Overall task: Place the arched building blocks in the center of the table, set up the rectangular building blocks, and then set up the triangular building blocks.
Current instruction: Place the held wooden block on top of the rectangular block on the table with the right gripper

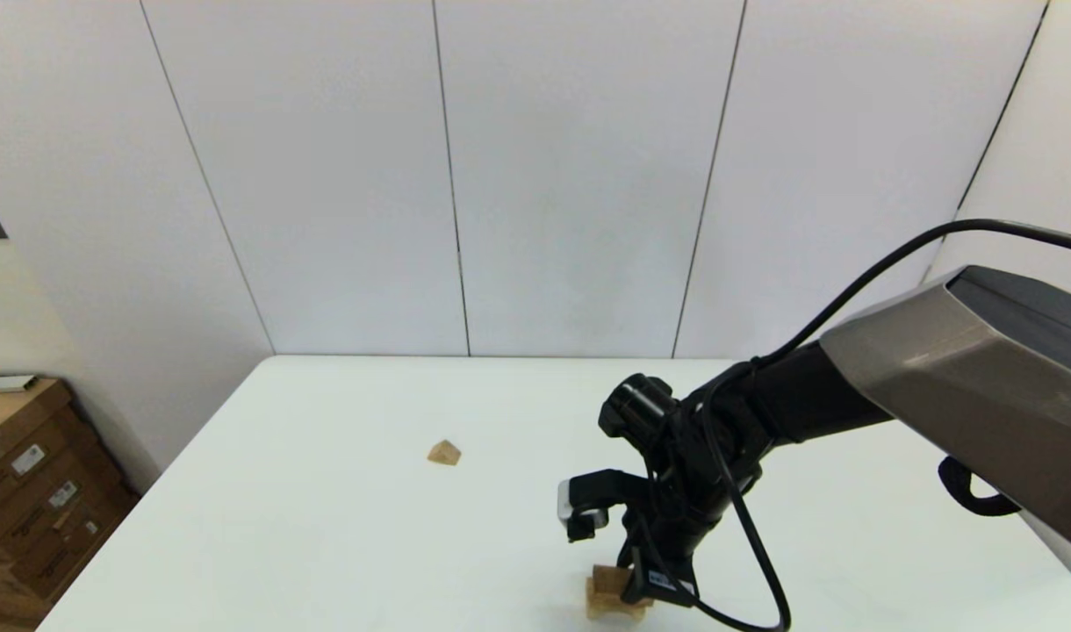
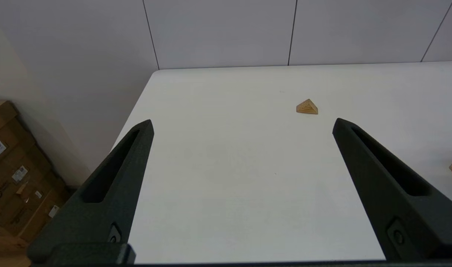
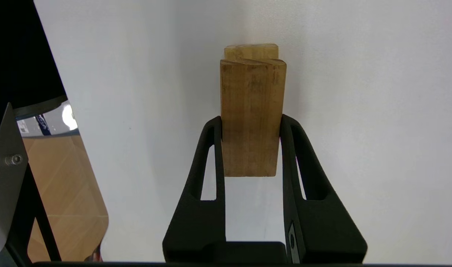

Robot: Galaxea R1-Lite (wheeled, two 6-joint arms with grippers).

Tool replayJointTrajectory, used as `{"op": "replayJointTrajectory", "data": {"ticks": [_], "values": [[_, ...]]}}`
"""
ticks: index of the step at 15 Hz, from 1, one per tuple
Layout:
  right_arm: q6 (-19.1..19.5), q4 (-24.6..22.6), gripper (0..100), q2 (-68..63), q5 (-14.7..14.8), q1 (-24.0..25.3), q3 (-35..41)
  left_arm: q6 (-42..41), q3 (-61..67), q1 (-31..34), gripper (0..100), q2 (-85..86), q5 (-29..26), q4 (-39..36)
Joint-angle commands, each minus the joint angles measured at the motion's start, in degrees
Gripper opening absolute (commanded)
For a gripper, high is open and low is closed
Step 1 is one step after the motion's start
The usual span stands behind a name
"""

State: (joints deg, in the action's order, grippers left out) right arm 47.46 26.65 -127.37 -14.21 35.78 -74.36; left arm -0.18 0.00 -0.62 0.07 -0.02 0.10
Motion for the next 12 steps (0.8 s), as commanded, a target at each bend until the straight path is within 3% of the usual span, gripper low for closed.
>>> {"op": "replayJointTrajectory", "data": {"ticks": [1,9,12], "values": [[0.27,0.16,0,-0.07,-0.11,0.43,0.36,0.01,0.0,0.01,100,-0.07,0.02,-0.01],[0.0,-0.28,0,-1.66,-0.29,0.78,-0.26,0.01,0.0,0.01,100,-0.07,0.02,-0.01],[-0.17,-3.62,0,-2.01,-0.29,0.52,0.1,0.01,0.0,0.01,100,-0.07,0.02,-0.01]]}}
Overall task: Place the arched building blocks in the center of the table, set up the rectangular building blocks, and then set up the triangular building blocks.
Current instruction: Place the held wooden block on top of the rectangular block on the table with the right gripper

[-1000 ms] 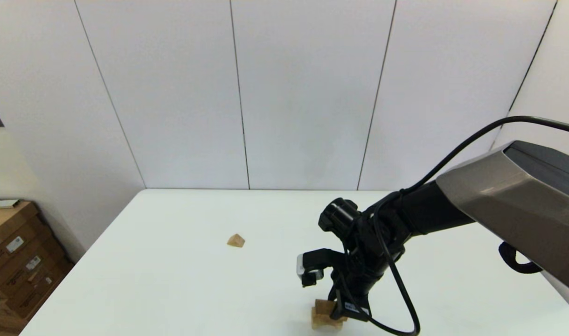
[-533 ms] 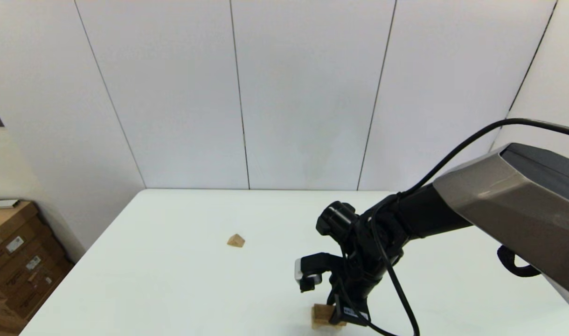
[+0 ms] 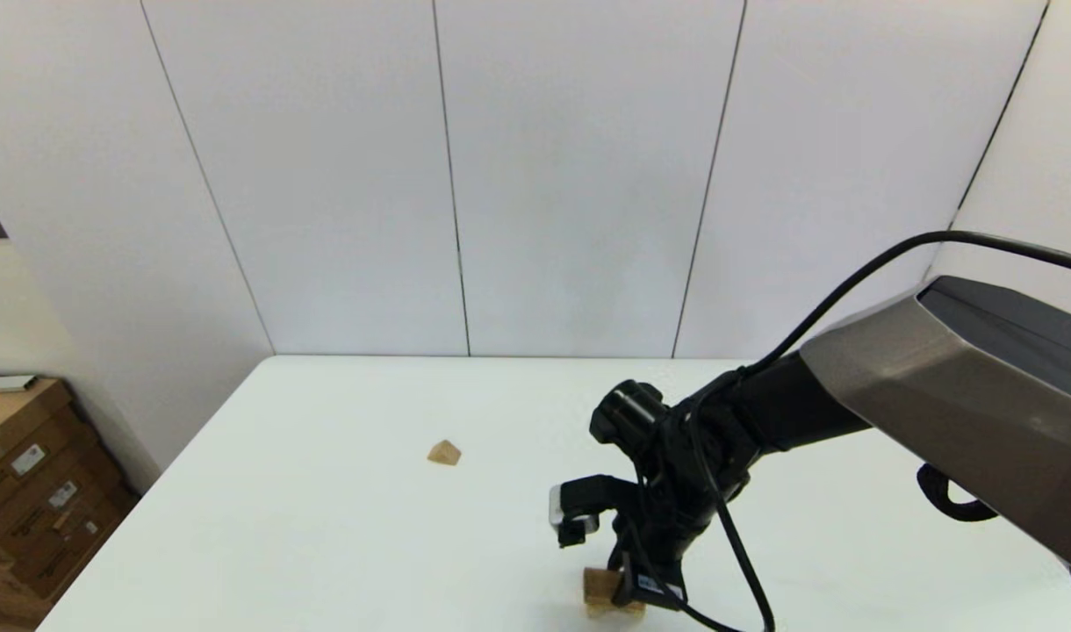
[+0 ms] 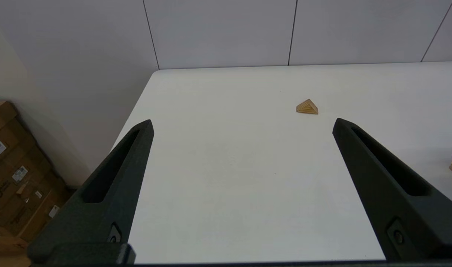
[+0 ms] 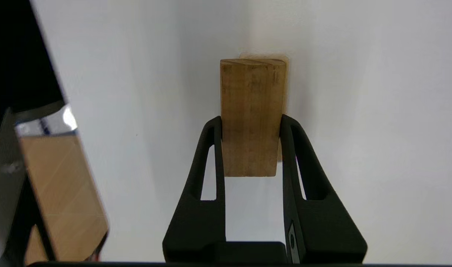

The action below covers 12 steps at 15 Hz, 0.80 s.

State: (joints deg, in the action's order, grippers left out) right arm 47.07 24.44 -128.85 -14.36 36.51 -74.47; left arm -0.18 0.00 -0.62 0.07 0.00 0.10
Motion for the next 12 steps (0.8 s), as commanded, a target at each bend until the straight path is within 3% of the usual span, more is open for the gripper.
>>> {"op": "replayJointTrajectory", "data": {"ticks": [1,12], "values": [[0.22,-1.41,0,-0.43,-0.14,-0.3,0.2,0.01,0.0,0.01,100,-0.07,0.0,-0.01],[0.48,-1.15,0,2.91,-0.23,-0.74,2.93,0.01,0.0,0.01,100,-0.07,0.0,-0.01]]}}
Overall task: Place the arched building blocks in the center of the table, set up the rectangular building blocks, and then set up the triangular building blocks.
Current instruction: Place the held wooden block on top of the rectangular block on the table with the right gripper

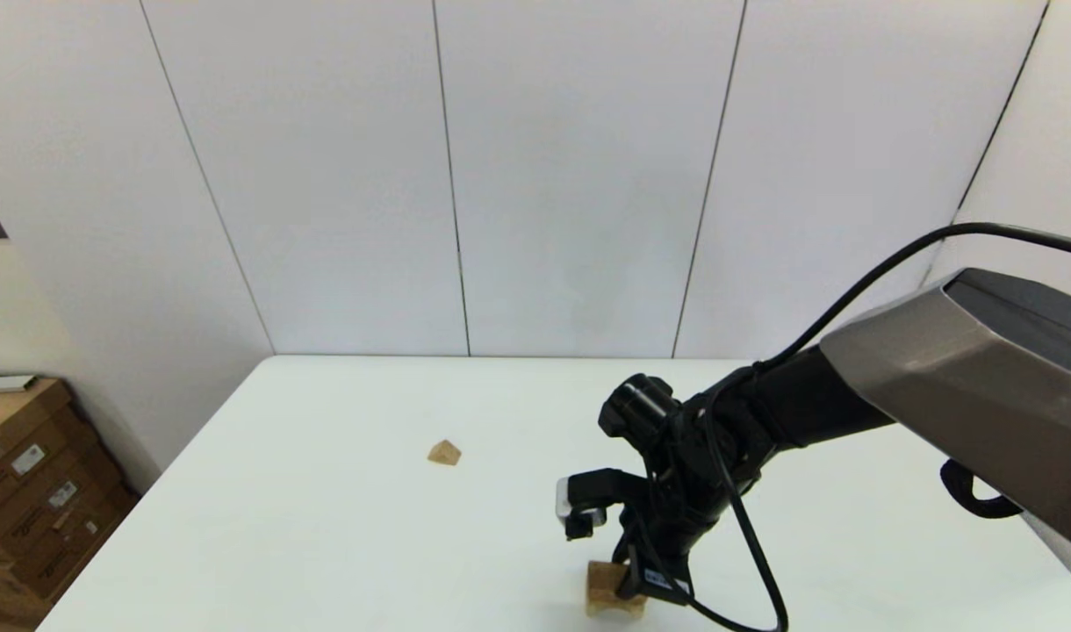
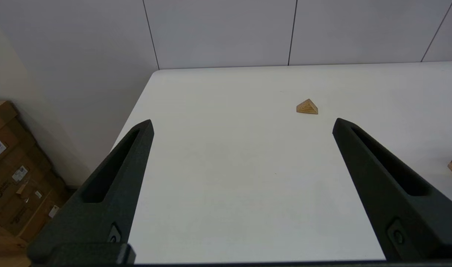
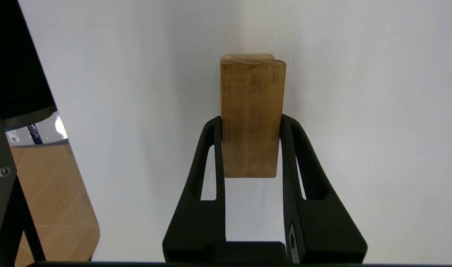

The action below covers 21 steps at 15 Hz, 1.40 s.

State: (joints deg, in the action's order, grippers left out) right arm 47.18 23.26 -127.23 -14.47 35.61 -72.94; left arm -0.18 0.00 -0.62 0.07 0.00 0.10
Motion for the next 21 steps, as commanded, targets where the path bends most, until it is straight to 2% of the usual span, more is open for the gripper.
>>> {"op": "replayJointTrajectory", "data": {"ticks": [1,18,19,21], "values": [[0.37,-0.06,0,1.2,-0.12,0.34,1.57,0.01,0.0,0.01,100,-0.07,0.0,-0.01],[0.37,-0.58,0,-0.65,0.14,0.07,0.78,0.01,0.0,0.01,100,-0.07,0.0,-0.01],[0.28,-0.58,100,-0.65,0.14,0.07,0.78,0.01,0.0,0.01,100,-0.07,0.0,-0.01],[0.11,-0.58,100,-0.74,-0.03,0.07,0.6,0.01,0.0,0.01,100,-0.07,0.0,-0.01]]}}
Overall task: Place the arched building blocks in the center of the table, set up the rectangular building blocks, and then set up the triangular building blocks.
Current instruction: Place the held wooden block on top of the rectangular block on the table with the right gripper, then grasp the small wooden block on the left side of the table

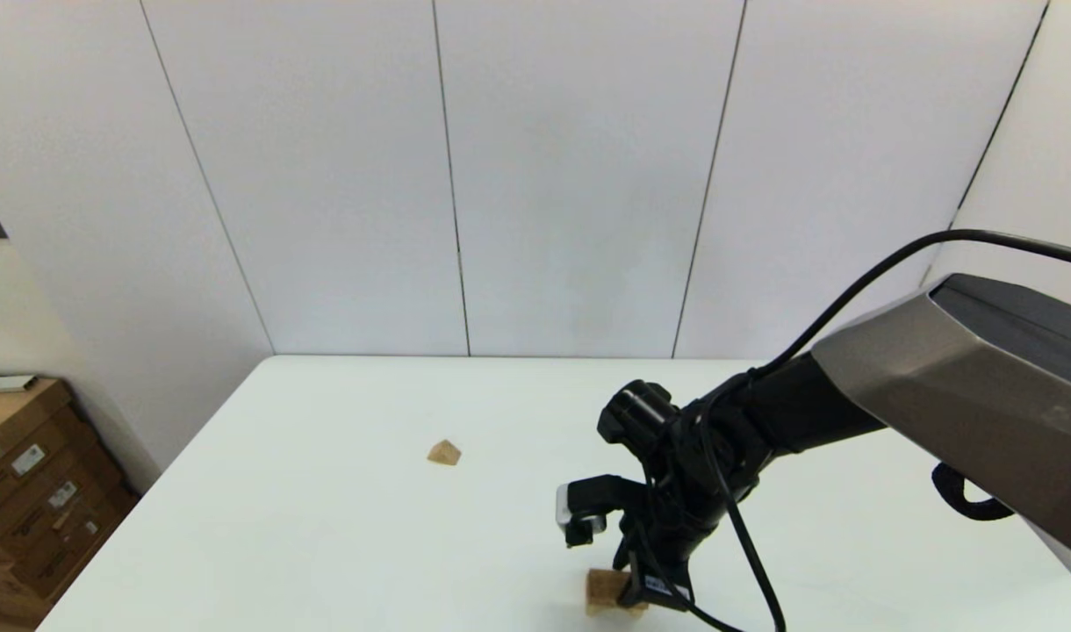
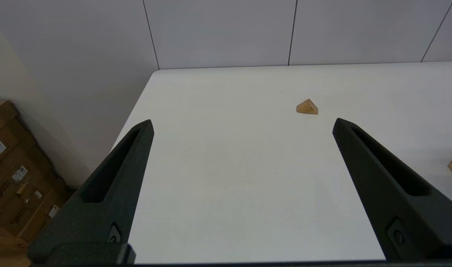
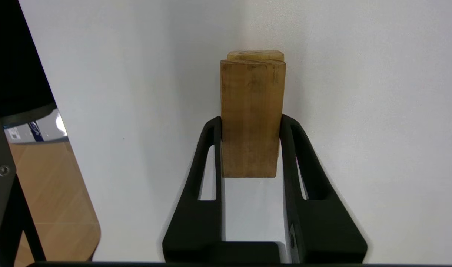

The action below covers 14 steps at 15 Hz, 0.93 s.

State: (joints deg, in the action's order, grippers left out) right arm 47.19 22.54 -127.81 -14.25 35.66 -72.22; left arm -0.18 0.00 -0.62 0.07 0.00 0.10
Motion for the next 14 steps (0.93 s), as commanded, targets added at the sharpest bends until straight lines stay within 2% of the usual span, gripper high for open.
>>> {"op": "replayJointTrajectory", "data": {"ticks": [1,6,10,13,14], "values": [[0.1,0.14,100,-0.25,-0.25,-0.06,-0.29,0.01,0.0,0.01,100,-0.07,0.0,-0.01],[0.1,0.31,100,2.12,-0.43,-0.94,-0.38,0.01,0.0,0.01,100,-0.07,0.0,-0.01],[-0.78,0.4,100,17.15,-1.22,-4.81,3.93,0.01,0.0,0.01,100,-0.07,0.0,-0.01],[-5.35,0.49,100,33.06,-1.13,-7.18,9.11,0.01,0.0,0.01,100,-0.07,0.0,-0.01],[-9.75,0.57,100,40.44,-0.78,-7.01,10.78,0.01,0.0,0.01,100,-0.07,0.0,-0.01]]}}
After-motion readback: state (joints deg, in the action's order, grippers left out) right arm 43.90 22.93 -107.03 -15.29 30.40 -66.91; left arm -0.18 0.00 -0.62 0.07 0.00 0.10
